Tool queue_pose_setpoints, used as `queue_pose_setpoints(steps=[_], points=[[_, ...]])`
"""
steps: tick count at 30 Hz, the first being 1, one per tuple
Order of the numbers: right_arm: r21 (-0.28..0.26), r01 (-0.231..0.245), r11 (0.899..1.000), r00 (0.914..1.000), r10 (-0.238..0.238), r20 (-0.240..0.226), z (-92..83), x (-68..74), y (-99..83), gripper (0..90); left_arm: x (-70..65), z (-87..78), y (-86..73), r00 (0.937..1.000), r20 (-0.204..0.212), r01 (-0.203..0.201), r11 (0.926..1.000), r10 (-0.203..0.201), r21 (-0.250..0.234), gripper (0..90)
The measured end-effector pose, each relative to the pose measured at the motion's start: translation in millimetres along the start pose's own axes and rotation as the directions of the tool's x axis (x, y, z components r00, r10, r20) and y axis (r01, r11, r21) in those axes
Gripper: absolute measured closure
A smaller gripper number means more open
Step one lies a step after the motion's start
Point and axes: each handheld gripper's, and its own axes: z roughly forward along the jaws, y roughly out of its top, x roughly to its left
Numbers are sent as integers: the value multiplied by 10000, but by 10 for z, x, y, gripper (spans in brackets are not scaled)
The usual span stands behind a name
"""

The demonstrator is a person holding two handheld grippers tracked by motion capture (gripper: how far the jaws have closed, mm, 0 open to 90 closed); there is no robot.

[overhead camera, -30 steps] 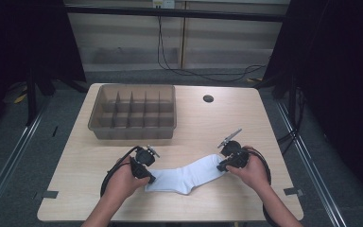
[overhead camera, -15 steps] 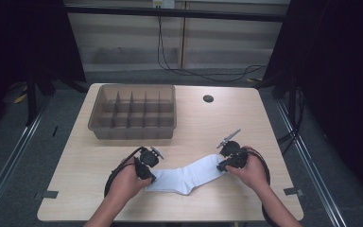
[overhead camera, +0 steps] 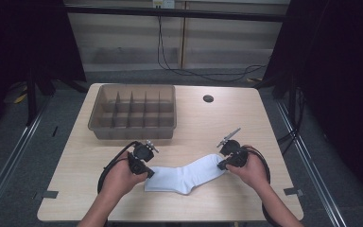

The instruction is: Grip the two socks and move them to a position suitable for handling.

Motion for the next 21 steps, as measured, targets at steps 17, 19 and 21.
queue_pose_setpoints(steps=[17,19,21], points=[[-303,149,9994,9998,-151,-89,-130,38,69,876,30,-172,-27,9995,101,297,9994,-296,-162,867],[-368,174,9992,9998,-178,-89,-167,51,88,876,23,-194,-44,9991,115,399,9991,-397,-170,867],[-389,269,9989,9996,-273,-98,-191,57,105,876,24,-195,-61,9990,145,430,9989,-427,-196,867]])
